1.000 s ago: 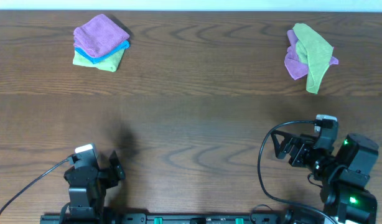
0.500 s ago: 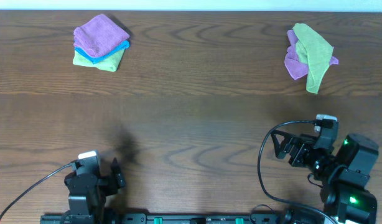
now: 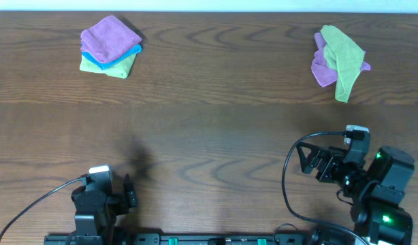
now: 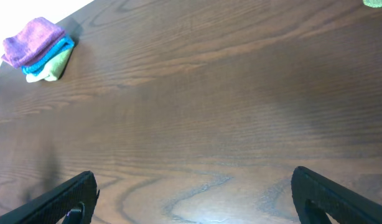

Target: Fold the cloth

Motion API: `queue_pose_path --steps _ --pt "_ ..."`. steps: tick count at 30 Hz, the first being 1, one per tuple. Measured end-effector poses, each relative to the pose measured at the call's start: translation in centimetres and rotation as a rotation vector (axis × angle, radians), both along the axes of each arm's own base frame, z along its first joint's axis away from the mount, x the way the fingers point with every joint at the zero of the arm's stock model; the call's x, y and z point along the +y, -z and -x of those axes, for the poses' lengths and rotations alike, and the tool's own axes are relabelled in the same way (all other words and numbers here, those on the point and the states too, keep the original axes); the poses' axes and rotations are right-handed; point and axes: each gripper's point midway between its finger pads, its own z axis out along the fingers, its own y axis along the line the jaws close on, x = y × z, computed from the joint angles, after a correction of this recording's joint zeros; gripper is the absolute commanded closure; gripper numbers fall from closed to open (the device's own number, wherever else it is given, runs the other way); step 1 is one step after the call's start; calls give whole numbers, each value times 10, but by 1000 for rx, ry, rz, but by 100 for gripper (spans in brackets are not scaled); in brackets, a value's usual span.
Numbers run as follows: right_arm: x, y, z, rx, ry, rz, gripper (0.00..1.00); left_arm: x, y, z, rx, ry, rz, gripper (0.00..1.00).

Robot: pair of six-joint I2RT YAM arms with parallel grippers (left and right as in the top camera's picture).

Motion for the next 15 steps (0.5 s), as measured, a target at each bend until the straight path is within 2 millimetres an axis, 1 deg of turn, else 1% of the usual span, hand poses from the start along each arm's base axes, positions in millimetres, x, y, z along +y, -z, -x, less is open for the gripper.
queue_pose_path --steps 11,15 --pt "0 0 0 0 0 0 1 0 0 0 0 0 0 5" --pt "-4 0 1 -2 20 21 1 0 0 0 0 0 0 5"
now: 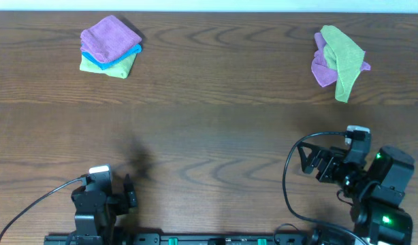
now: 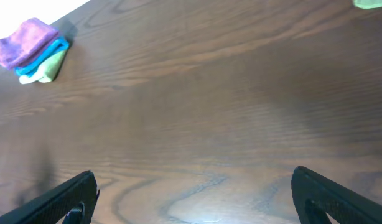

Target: Fold the cloth

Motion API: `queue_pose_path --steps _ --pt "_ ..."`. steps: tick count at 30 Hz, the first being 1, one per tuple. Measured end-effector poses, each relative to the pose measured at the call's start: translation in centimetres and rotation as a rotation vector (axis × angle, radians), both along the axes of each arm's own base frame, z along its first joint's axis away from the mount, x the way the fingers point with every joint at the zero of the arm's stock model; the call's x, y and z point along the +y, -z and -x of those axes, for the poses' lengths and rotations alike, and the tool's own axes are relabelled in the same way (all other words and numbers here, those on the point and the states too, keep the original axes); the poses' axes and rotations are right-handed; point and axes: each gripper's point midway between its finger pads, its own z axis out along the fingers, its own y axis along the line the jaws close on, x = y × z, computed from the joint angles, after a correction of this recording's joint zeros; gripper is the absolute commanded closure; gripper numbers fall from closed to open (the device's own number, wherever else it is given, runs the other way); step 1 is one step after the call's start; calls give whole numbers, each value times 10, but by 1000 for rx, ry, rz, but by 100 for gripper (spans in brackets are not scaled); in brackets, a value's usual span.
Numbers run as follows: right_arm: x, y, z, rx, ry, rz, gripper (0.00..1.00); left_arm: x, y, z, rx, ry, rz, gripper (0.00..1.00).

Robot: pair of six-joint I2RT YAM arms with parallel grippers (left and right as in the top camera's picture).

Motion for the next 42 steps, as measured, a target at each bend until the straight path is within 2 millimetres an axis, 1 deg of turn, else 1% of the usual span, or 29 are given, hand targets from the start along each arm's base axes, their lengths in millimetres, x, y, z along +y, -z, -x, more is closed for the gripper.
queue_pose_path --steps 3,5,7,12,15,17,26,33,42 --pt "-7 -5 2 -31 36 51 1 0 0 0 0 0 0 5" --pt "-12 -8 5 -69 45 117 1 0 0 0 0 0 0 5" --pt "-12 -5 8 -98 28 181 1 0 0 0 0 0 0 5" --pt "-9 19 20 -141 -52 339 1 0 0 0 -1 0 -1 5" --pt "-7 34 26 -171 -92 404 1 0 0 0 -1 3 -4 5" --pt "-7 47 29 -194 -105 438 1 0 -1 0 -1 6 -7 4" --pt "-2 81 32 -206 -135 453 1 0 -1 0 1 11 -14 5" --pt "8 84 31 -247 -174 466 1 0 -1 0 1 11 -14 5" --pt "-5 88 31 -194 -42 449 1 0 -1 0 1 12 -14 5"
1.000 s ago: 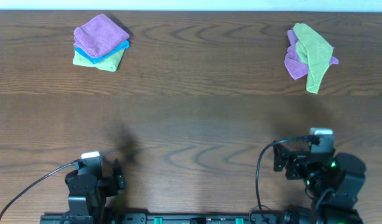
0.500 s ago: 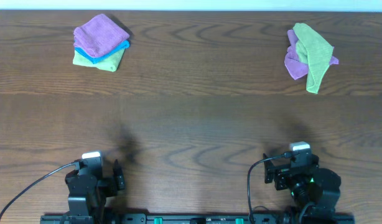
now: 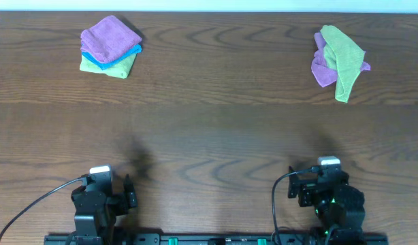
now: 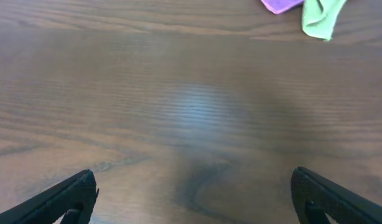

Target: Fold the cloth

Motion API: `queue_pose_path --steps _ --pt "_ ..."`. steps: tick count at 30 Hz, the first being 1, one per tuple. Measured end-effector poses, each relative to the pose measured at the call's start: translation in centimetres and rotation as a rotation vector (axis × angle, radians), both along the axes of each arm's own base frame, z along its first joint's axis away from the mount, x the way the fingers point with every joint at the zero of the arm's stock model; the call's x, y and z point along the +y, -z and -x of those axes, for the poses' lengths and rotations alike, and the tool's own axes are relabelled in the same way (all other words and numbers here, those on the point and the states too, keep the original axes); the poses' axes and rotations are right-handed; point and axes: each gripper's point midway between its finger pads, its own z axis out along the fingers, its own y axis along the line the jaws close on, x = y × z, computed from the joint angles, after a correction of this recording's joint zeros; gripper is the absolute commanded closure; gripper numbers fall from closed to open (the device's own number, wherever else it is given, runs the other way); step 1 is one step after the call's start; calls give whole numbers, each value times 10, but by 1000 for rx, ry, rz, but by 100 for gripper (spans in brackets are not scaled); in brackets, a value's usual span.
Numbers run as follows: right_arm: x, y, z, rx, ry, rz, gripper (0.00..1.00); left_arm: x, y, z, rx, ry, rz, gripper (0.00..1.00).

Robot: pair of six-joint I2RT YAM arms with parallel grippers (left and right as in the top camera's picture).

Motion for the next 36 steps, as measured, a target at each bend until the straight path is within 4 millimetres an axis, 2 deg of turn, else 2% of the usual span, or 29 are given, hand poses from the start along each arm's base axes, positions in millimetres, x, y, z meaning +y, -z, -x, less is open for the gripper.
queue_pose_path --steps 36 --pt "-5 0 0 1 42 -6 1 0 0 0 0 0 0 5"
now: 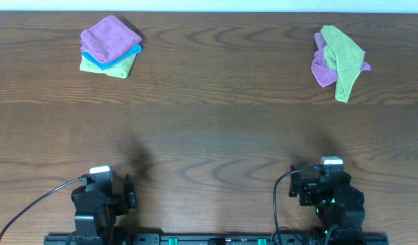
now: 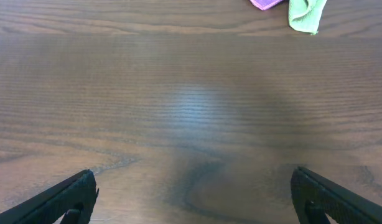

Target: Fold the cloth

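A crumpled green cloth (image 1: 344,56) lies over a purple one (image 1: 323,70) at the table's far right; their lower ends show at the top of the right wrist view, green (image 2: 305,15) and purple (image 2: 265,4). My right gripper (image 2: 194,199) is open, its fingers (image 2: 76,196) wide apart over bare wood, far short of the cloths. In the overhead view the right gripper (image 1: 325,185) sits tucked at the front edge. My left gripper (image 1: 101,194) rests at the front left; its jaws are too small to read.
A folded stack (image 1: 110,46) of purple, blue and green cloths lies at the far left. The dark wooden table (image 1: 209,136) stretches between the arms and both piles. Black cables loop beside each arm base at the front edge.
The right arm has barely shifted at the front edge. In its wrist view the crumpled cloths now sit a little higher and further left. The gripper stays open.
At first the right arm stood at the front right, turned leftward, open, with the folded stack in its wrist view. It held there half a second later. Then it was tucked in at the front edge facing the crumpled cloths, where it remains.
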Motion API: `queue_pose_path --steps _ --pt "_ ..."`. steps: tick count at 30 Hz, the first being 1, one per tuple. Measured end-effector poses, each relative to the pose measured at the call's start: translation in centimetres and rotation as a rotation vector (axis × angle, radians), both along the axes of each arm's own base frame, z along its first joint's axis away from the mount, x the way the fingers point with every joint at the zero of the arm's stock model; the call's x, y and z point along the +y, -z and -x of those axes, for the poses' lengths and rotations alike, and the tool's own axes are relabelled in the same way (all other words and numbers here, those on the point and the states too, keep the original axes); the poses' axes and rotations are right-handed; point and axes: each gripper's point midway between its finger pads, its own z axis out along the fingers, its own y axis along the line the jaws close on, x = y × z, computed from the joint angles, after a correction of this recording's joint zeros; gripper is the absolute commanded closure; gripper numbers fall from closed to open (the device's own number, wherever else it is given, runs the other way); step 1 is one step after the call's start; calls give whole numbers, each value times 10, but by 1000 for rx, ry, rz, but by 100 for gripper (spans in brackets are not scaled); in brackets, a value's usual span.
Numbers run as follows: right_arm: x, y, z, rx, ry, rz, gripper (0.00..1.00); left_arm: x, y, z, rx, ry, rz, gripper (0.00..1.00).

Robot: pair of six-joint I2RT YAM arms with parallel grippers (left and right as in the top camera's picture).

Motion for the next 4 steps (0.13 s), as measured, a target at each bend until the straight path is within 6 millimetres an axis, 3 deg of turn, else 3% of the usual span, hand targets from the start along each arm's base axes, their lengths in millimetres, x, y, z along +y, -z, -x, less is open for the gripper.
queue_pose_path --steps 4 --pt "0 0 0 0 0 0 1 0 0 0 0 0 0 5"
